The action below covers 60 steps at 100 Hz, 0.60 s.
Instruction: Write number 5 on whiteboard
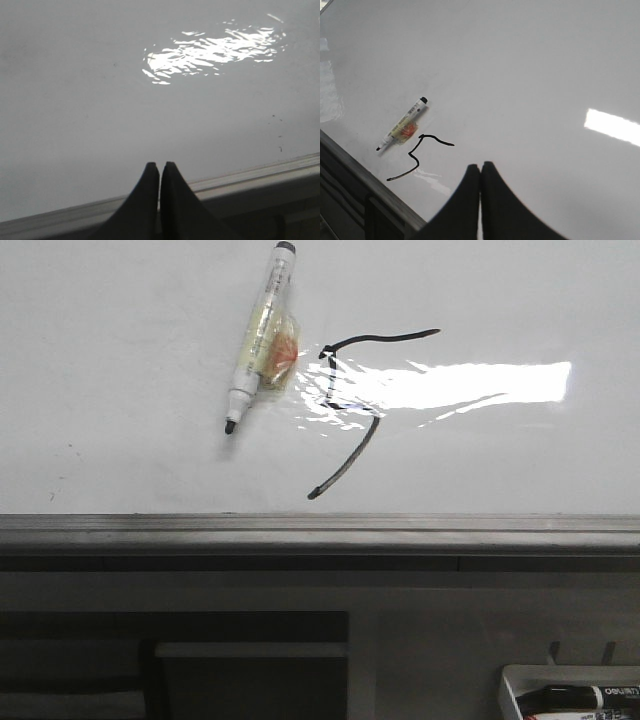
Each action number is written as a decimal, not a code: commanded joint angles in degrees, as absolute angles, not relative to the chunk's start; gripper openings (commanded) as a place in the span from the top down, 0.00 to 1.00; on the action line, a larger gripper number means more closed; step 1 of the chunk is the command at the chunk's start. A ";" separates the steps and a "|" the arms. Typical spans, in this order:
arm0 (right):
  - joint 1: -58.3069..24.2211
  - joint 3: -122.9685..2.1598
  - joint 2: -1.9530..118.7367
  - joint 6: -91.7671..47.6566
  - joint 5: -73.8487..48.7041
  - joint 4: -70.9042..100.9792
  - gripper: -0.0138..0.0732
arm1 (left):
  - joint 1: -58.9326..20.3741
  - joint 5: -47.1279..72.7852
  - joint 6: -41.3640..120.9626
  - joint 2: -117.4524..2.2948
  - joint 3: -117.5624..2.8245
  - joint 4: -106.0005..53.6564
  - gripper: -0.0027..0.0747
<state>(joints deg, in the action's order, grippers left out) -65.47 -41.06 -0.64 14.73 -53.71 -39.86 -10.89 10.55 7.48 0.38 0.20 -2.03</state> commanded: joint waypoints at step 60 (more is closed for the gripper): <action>-65.09 -41.99 0.51 14.81 -49.51 -42.07 0.90 | -10.39 14.93 6.11 1.78 1.20 -2.96 0.99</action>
